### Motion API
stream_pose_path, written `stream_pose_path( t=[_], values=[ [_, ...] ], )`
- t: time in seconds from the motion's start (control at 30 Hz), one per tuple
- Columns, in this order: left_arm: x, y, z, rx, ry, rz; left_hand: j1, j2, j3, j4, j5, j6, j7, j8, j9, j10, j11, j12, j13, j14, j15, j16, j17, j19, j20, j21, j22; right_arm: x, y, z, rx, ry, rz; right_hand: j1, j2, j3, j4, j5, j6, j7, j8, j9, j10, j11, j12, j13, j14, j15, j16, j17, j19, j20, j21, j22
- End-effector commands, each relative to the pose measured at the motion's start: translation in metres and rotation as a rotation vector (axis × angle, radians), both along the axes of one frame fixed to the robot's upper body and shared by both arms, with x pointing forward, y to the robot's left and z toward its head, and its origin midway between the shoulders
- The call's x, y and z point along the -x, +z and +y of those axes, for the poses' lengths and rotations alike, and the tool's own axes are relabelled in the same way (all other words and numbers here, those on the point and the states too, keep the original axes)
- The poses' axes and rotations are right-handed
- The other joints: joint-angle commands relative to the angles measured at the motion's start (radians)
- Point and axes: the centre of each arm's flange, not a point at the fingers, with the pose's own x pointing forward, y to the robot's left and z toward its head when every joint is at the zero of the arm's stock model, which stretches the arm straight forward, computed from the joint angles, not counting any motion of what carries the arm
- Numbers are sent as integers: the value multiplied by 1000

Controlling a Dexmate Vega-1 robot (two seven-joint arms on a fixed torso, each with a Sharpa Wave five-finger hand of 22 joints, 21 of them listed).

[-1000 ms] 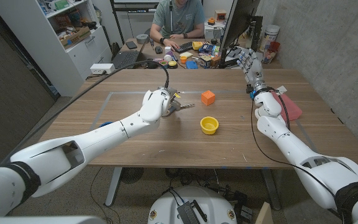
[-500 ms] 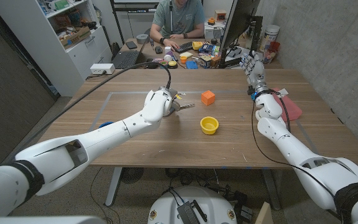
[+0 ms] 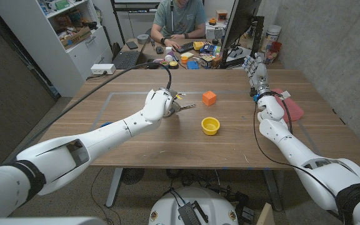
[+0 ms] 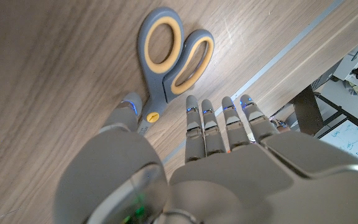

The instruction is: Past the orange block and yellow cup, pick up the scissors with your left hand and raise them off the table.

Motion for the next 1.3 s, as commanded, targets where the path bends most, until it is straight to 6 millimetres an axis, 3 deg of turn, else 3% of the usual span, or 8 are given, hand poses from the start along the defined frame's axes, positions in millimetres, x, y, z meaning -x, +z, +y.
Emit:
stream_pose_path(
  t=[0.03,0.67,0.8,0.83,0.93,1.0,1.03,1.3],
  values=[
    [-4,1,3,-10,12,10,13,3,0,-6,-1,2,3,-3,2,-7,0,-2,3,-3,-2,-5,3,-5,-1,-3,4,-3,-3,-4,-9,-4,9,-5,-3,-4,1,5,1,-6,-1,5,9,-1,4,5,0,4,1,3,-2,3,-1,1],
    [-17,-5,-8,-61,13,80,24,3,1,-11,-1,-3,-5,-6,2,-11,-5,-3,3,-8,-6,-4,3,-19,5,-6,3,-15,-19,-8,-64,12,20,-8,-5,-7,1,5,4,-7,-1,5,10,-2,4,5,0,4,1,3,-4,5,-1,1],
    [-16,-6,-10,-41,-2,26,32,4,3,-14,-1,19,8,3,2,-6,-10,0,3,-9,-7,-3,3,-20,4,-5,2,-16,-23,-11,-75,9,27,-8,-5,-7,1,6,4,-8,-1,5,10,-2,3,5,0,3,2,3,-4,6,-1,1],
    [-16,-6,-10,-31,-10,27,69,16,18,-23,2,70,35,19,3,14,-17,7,3,4,-16,3,2,-13,-1,0,1,-16,-23,-12,-77,8,28,-8,-5,-8,1,6,4,-8,-1,5,10,-1,4,5,0,4,2,3,-4,5,-1,1],
    [-16,-6,-11,-13,-11,15,184,33,65,-36,-1,197,65,49,3,66,-27,19,2,42,-18,12,-1,9,-5,9,0,-16,-26,-15,-83,5,31,-9,-6,-8,1,6,3,-8,-2,5,9,-3,3,5,0,5,1,3,-4,6,-1,1],
    [-16,-6,-11,5,-22,17,218,33,78,-38,-4,229,67,54,2,88,-31,24,1,50,-30,13,-1,15,-7,11,0,-16,-27,-16,-86,3,34,-9,-6,-8,1,6,3,-8,-2,5,9,-3,3,5,0,4,2,3,-4,6,-1,1],
    [-15,-6,-11,6,-22,9,277,41,103,-41,-9,282,69,65,3,110,-35,27,1,62,-35,12,-3,18,-7,11,-1,-16,-27,-17,-87,1,35,-9,-6,-9,1,6,3,-9,-2,5,9,-3,3,5,0,4,2,3,-4,6,-1,1],
    [-14,-5,-11,30,-20,-4,369,50,143,-39,-34,391,65,83,3,144,-50,29,-1,95,-49,14,-4,25,-11,13,0,-16,-27,-22,-98,-7,35,-10,-6,-10,1,7,3,-9,-2,5,10,-1,3,5,1,4,2,3,-5,7,-1,1]
  ],
)
